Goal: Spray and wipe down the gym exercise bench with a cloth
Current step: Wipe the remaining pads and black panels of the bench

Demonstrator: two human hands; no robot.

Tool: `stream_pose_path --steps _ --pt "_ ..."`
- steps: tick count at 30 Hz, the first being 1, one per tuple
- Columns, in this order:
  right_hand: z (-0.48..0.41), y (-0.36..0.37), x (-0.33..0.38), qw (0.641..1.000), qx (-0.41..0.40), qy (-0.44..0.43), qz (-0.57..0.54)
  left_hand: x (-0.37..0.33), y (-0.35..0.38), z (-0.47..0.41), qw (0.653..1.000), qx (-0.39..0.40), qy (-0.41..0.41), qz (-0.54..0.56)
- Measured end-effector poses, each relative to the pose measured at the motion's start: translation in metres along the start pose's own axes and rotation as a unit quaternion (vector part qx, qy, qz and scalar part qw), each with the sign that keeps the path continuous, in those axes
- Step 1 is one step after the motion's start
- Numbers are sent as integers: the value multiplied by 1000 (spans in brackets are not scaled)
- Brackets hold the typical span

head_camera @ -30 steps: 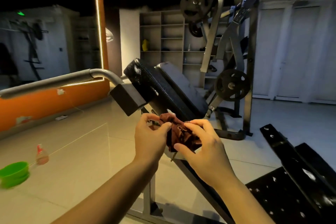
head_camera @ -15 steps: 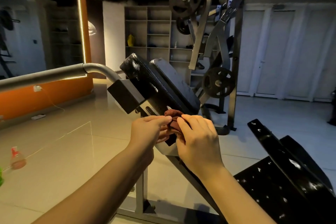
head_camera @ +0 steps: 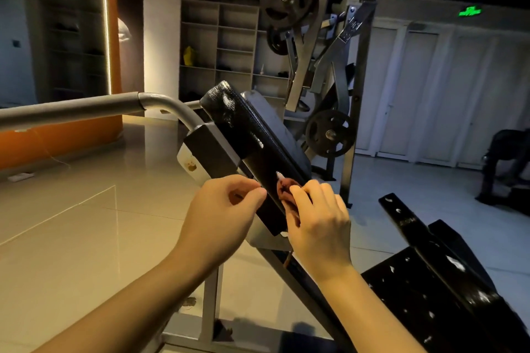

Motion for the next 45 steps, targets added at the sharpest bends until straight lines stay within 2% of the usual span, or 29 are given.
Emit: stream_pose_path --steps 3,6,8,10,13,16,18,23,26,33,35,38,41,45 --pt "7 -1 0 1000 -2 12 -26 -5 -26 5 984 -77 143 -73" --pt "-28 5 5 997 -29 8 -64 -7 -49 -9 924 -199 244 -218" --pt "-70 13 14 996 -45 -9 -79 -6 -57 -21 891 -243 229 -307" --pt "-96 17 18 995 -43 -34 -82 -3 -60 -31 877 -238 204 -365" --pt "-64 9 7 995 -11 -43 -94 2 -64 -39 865 -226 201 -401" --pt "-1 -10 -11 996 19 -26 -85 8 -66 -43 871 -235 186 -390" --pt "2 -12 -16 996 22 -34 -84 12 -66 -45 875 -243 184 -377" --pt "-122 13 14 990 -5 -96 -101 17 -68 -44 870 -238 200 -383" --pt "-177 17 22 986 8 -134 -97 21 -70 -46 874 -228 207 -375" --pt "-60 -19 -15 971 112 -164 -130 22 -70 -52 881 -228 230 -345" --pt "-81 -14 -12 971 97 -176 -126 22 -69 -52 885 -223 233 -336" --pt "-163 5 9 972 54 -193 -122 23 -70 -50 886 -218 234 -337" --pt "-227 18 24 978 26 -166 -122 22 -70 -50 886 -222 231 -336" --pt "-180 11 12 976 44 -147 -153 25 -70 -52 889 -219 231 -330"
Point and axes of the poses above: each hand's wrist, its own z-axis away from the middle knuckle, its own y-axis out of the palm, x = y × z, the point moved 1 cm from there along -z, towards the middle knuckle, and after that the axes turned 12 degrees about -y, right-handed, at the moved point
